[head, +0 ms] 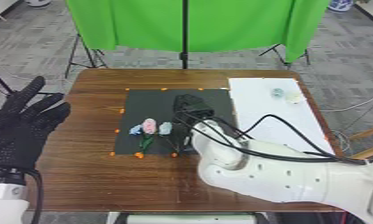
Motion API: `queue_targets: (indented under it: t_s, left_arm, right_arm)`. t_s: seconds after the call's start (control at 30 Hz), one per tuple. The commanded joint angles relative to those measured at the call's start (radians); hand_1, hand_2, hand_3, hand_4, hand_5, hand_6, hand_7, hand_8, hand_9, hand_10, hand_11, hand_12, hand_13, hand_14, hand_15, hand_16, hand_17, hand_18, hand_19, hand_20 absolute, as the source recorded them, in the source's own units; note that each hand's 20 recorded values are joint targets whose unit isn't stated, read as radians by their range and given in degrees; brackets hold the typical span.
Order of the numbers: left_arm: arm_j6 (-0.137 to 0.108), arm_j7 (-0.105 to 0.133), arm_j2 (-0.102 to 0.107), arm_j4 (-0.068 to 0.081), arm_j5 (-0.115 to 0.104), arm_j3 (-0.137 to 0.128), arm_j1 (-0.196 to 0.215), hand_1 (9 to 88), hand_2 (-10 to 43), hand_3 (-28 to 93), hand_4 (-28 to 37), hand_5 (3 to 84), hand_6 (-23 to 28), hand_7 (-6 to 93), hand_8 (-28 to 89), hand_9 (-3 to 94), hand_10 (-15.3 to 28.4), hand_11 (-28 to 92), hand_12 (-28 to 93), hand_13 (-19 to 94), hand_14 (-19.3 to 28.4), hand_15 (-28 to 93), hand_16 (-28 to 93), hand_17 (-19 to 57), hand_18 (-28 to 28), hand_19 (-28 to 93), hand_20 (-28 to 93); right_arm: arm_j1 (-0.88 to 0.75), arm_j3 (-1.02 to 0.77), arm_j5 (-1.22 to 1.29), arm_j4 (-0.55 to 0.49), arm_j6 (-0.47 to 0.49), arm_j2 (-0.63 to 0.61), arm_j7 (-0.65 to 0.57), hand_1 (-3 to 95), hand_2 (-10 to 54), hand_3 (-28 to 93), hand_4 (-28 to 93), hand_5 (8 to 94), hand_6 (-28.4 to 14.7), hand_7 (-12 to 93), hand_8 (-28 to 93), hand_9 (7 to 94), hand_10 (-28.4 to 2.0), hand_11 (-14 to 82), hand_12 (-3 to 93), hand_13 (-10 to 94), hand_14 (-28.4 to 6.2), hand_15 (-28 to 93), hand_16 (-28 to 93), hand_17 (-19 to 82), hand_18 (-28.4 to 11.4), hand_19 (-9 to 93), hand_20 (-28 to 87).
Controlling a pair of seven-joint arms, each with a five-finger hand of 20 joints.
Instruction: Arrange flowers
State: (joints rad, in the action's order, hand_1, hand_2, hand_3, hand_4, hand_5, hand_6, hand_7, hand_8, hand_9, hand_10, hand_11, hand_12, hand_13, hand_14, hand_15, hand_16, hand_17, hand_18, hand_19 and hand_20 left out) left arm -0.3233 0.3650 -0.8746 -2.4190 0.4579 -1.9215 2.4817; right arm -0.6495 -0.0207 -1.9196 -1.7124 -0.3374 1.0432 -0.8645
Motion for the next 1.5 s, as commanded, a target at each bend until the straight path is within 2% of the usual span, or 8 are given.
queue_targets:
  t_s: [0.03,0.4,0.8,0.97,1.0,1.5]
  left_arm:
    - [0.01,-0.017,0.004,0.012,0.0,0.001,-0.012,20.4,7.7,79,-28.3,29.1,6.2,16.4,-11,28.7,20.1,33,9,21,26.9,62,-14,-7.1,23.9,57,25]
    - [0.018,-0.045,-0.002,0.021,0.006,0.002,-0.029,20.5,7.5,79,-28.3,29.1,6.2,16.3,-11,28.3,20.1,34,9,20,26.6,62,-14,-7.1,23.6,57,25]
    - [0.018,-0.079,-0.003,0.026,0.015,0.009,-0.051,20.8,7.6,79,-28.3,29.1,6.2,16.3,-11,28.4,19.9,34,9,20,26.8,62,-14,-7.1,23.8,57,25]
    - [0.017,-0.081,-0.012,0.021,0.018,0.002,-0.038,20.9,7.9,78,-28.3,29.1,6.0,16.7,-11,28.9,20.0,34,9,21,27.2,62,-14,-7.1,24.3,58,26]
    - [0.012,-0.075,-0.013,0.021,0.017,0.003,-0.035,21.0,8.0,78,-28.3,29.1,6.0,16.8,-11,29.1,20.0,34,9,21,27.2,62,-14,-7.1,24.4,58,26]
    - [0.006,-0.076,-0.017,0.015,0.021,0.004,-0.029,21.2,8.4,77,-28.3,29.3,6.0,17.5,-11,30.9,20.4,33,10,23,28.1,62,-13,-7.0,25.3,58,26]
  right_arm:
    - [0.001,0.012,-0.004,0.019,0.001,0.013,-0.005,53.1,-9.5,73,-28,81.7,2.9,25,4,93.7,-5.3,16.3,28.0,89,-2.1,46,23,39,-14.6,89,-4]
    - [-0.019,0.008,-0.005,0.008,0.007,0.006,-0.009,50.9,-9.5,74,-28,77.6,2.3,24,1,93.1,-5.8,15.2,30.0,86,-2.9,49,23,37,-15.2,89,-2]
    - [-0.004,0.021,-0.012,-0.003,-0.011,-0.004,-0.025,45.5,-9.5,75,-28,73.4,1.0,21,-1,89.7,-7.7,22.1,25.0,85,-3.8,51,20,36,-16.2,88,0]
    - [-0.006,0.024,-0.015,-0.009,-0.014,-0.006,-0.022,43.4,-9.5,76,-28,72.3,0.8,20,-2,88.9,-8.5,25.1,22.1,85,-4.1,51,20,36,-16.6,88,1]
    - [-0.005,0.023,-0.011,-0.009,-0.012,-0.004,-0.017,43.2,-9.5,76,-28,72.2,0.8,20,-2,88.8,-8.6,25.6,21.5,85,-4.2,52,20,36,-16.7,88,1]
    - [0.014,0.022,-0.006,-0.014,-0.025,-0.009,-0.015,39.6,-9.5,77,-28,71.6,0.7,18,-4,88.7,-9.2,28.5,17.8,85,-4.8,53,20,36,-17.6,88,2]
